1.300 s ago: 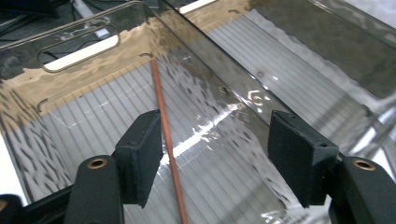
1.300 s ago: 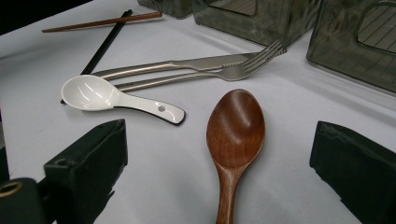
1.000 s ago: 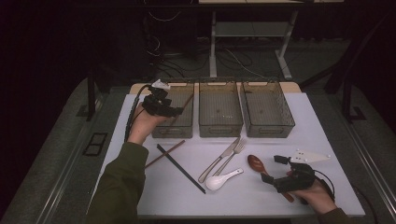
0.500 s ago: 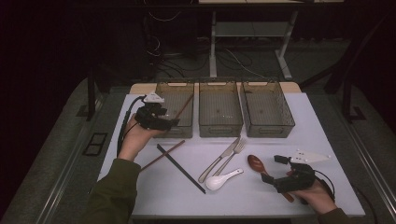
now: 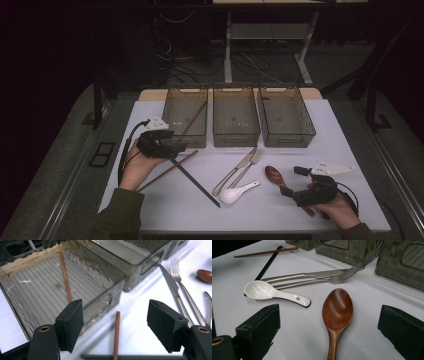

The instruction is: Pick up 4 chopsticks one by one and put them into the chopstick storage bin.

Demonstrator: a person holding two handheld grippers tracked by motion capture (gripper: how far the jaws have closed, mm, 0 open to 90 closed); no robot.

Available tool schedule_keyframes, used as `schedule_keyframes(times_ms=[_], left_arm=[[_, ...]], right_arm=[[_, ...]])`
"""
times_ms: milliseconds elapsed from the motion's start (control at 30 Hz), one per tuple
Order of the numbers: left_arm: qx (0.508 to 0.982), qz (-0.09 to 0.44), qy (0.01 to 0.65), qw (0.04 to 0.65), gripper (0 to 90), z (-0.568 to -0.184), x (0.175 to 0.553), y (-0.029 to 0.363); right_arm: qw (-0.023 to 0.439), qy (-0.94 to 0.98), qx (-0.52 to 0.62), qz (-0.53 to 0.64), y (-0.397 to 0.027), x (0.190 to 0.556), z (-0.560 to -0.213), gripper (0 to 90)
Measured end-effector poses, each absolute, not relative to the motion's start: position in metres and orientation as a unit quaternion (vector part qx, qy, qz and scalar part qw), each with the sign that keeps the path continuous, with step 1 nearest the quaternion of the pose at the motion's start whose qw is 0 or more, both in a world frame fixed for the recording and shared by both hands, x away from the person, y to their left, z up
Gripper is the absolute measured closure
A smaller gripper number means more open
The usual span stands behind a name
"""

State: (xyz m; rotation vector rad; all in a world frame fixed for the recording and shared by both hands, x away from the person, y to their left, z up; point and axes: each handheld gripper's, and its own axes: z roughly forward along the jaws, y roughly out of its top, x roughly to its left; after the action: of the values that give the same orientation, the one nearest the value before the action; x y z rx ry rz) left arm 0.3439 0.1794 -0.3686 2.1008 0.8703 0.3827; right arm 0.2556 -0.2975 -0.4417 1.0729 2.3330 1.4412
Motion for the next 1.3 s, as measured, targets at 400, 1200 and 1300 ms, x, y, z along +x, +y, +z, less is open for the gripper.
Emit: schedule_keyframes(times_ms=[400,1200,1300], left_arm=[[0.831,0.144,0.347,0.410,32.4,-0.392,0.315,0.198],[0.837,0.121,0.340,0.411,48.1,-0.423,0.306,0.228],[0.841,0.115,0.339,0.406,51.2,-0.426,0.307,0.228]], right_arm=[[0.100,0.789,0.361,0.486,-0.297,0.256,-0.442,4.0],[0.101,0.792,0.359,0.483,-0.296,0.255,-0.442,4.0],[0.101,0.792,0.359,0.484,-0.297,0.255,-0.442,4.0]])
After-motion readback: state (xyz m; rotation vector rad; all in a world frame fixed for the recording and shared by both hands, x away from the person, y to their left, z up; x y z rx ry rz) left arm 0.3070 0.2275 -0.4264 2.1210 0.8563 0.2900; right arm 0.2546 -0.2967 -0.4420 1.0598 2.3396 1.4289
